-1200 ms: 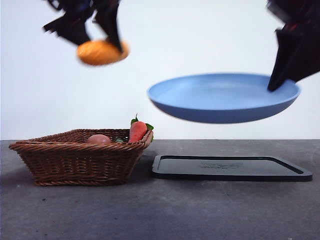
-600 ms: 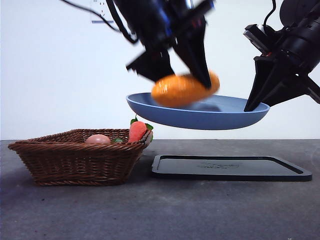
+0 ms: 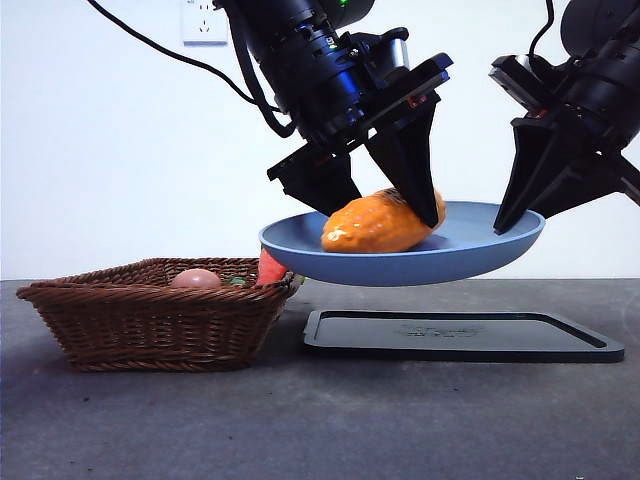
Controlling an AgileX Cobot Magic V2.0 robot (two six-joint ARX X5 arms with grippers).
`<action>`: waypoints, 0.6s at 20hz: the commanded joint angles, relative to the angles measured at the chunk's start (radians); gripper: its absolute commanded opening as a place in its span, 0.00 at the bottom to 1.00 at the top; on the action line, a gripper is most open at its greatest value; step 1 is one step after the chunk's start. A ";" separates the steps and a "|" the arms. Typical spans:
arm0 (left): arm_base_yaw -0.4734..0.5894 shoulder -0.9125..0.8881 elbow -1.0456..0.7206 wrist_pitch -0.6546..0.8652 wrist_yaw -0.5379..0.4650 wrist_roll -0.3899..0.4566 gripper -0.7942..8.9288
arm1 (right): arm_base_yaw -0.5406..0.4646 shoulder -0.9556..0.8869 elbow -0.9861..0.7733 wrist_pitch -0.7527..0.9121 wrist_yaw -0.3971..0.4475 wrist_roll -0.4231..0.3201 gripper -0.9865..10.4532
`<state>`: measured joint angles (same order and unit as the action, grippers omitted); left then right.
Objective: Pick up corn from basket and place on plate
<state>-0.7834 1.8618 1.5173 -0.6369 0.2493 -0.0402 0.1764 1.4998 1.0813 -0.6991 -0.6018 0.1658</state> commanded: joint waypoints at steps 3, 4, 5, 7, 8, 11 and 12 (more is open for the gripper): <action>-0.009 0.029 0.040 -0.063 -0.007 0.010 0.42 | 0.004 0.010 0.020 -0.004 -0.030 0.010 0.09; -0.009 0.027 0.054 -0.079 -0.009 0.010 0.42 | 0.004 0.010 0.020 -0.008 -0.029 0.010 0.09; -0.008 0.027 0.075 -0.098 -0.022 0.011 0.42 | 0.004 0.010 0.020 -0.013 -0.029 0.009 0.09; -0.008 0.027 0.127 -0.142 -0.046 0.015 0.42 | 0.004 0.010 0.020 -0.013 -0.029 0.009 0.09; -0.007 0.027 0.153 -0.165 -0.048 0.023 0.42 | 0.004 0.010 0.020 -0.013 -0.029 0.009 0.09; -0.005 0.027 0.235 -0.233 -0.048 0.040 0.42 | 0.003 0.010 0.020 -0.011 -0.027 0.010 0.09; -0.001 0.027 0.254 -0.249 -0.049 0.049 0.42 | 0.003 0.010 0.020 -0.012 -0.027 0.010 0.09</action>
<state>-0.7811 1.8656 1.7500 -0.8890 0.2047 -0.0132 0.1764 1.4998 1.0813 -0.7177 -0.6182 0.1661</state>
